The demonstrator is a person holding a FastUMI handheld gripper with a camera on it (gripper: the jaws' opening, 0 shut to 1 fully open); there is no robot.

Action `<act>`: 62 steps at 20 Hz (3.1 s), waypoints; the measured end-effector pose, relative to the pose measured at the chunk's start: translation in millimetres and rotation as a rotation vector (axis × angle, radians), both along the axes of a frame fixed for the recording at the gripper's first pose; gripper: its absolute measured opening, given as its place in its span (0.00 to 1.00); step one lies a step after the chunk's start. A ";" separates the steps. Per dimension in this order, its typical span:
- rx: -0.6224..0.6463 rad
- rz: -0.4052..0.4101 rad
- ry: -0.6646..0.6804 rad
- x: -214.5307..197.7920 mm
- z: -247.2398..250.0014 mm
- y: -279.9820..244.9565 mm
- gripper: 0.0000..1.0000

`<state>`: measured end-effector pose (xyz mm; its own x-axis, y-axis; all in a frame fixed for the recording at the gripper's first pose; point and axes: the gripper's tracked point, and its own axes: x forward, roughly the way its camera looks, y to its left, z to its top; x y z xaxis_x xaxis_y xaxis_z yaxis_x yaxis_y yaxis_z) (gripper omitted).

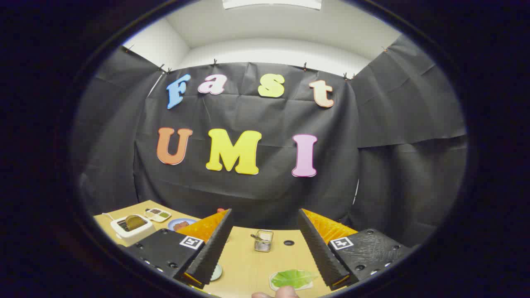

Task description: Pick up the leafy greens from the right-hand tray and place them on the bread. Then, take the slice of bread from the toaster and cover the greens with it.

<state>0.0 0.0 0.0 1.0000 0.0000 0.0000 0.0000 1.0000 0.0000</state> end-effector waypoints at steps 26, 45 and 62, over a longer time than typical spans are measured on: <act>0.083 0.000 0.310 16.9 -148.6 -106.5 0.95; 0.197 0.075 0.760 94.6 -401.5 -162.1 0.75; 0.189 0.029 0.615 86.9 -285.7 -130.7 0.00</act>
